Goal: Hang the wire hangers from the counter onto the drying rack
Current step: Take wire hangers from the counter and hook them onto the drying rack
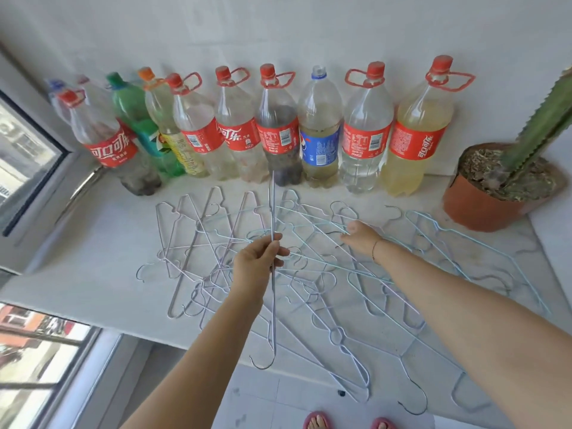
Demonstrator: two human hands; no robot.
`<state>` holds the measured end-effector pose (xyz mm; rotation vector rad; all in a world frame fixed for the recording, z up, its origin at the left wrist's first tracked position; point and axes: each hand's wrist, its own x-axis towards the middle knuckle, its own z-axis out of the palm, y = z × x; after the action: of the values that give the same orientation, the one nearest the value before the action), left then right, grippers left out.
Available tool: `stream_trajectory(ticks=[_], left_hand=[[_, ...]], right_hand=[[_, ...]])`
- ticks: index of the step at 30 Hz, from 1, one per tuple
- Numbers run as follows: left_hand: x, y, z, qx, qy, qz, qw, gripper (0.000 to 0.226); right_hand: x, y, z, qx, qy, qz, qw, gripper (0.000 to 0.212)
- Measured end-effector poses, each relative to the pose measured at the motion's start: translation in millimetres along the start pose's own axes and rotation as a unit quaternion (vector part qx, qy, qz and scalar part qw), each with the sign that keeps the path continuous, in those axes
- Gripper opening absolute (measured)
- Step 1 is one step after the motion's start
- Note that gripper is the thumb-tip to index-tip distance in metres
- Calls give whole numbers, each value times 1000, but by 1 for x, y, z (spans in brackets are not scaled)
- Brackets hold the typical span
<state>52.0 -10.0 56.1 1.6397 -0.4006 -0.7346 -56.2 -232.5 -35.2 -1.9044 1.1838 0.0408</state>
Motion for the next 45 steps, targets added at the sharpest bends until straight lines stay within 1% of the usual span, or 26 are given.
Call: stream_trajectory(ticks=[2,3,5,7,8,10,13,15,17,19,22,25,26,28,31,33,35,37,38,40,41,45], left_hand=[[3,1,-6,-4,3,-3,1000,20],[4,2,-9,-6,4,-3,1000,19],[4,3,-13,-14,4,-6,1000,19],[5,3,-16,-19,4,-10,1000,20],[5,2,-18,-19,4,-12,1000,20],[5,2,-20,-14,2,-17,1000,21],[3,5,-22,-17,-4,-18,1000,20],[1,10,-23,-19,-4,-14,1000,19],[-1,17,-26,-23,-6,-4,1000,19],[-2,25,-30,-28,-4,11,1000,18],[-6,43,-44,-50,10,40,998,19],[-13,66,-64,-57,30,79,995,22],[-17,74,-71,-56,40,92,993,23],[-27,87,-86,-55,67,113,990,24],[-46,101,-108,-46,100,137,984,21],[-61,107,-119,-32,111,147,982,19],[-81,110,-125,-28,111,146,983,20],[-104,111,-123,-47,94,137,985,20],[-116,110,-120,-63,85,131,986,20],[-143,106,-112,-101,74,114,985,19],[-157,102,-109,-122,69,106,984,18],[-215,86,-100,-186,63,78,977,16]], right_hand=[[3,0,2,-29,-11,4,1000,16],[5,1,3,-37,-14,6,999,18],[5,1,3,-39,-8,11,999,30],[1,0,3,-23,-10,13,1000,33],[-4,-3,2,14,-23,14,1000,32],[-14,-7,2,128,-48,13,991,31],[-36,-24,-3,282,-93,13,955,19],[-48,-38,-7,312,-134,7,940,20],[-61,-54,-9,296,-153,-23,943,19],[-76,-70,-12,278,-136,-59,949,17],[-96,-91,-24,224,-52,-135,964,18],[-109,-105,-47,112,52,-214,969,18],[-114,-109,-55,79,72,-237,966,19],[-128,-119,-71,35,86,-283,955,20],[-148,-129,-87,-3,63,-332,941,20],[-157,-130,-91,-27,47,-351,935,15],[-166,-131,-90,-51,31,-365,929,14],[-180,-136,-82,-48,2,-390,920,13],[-187,-140,-77,-41,-15,-402,915,16],[-206,-149,-64,-15,-55,-425,903,34],[-215,-152,-57,0,-79,-435,897,38],[-252,-169,-23,24,-159,-465,871,39]])
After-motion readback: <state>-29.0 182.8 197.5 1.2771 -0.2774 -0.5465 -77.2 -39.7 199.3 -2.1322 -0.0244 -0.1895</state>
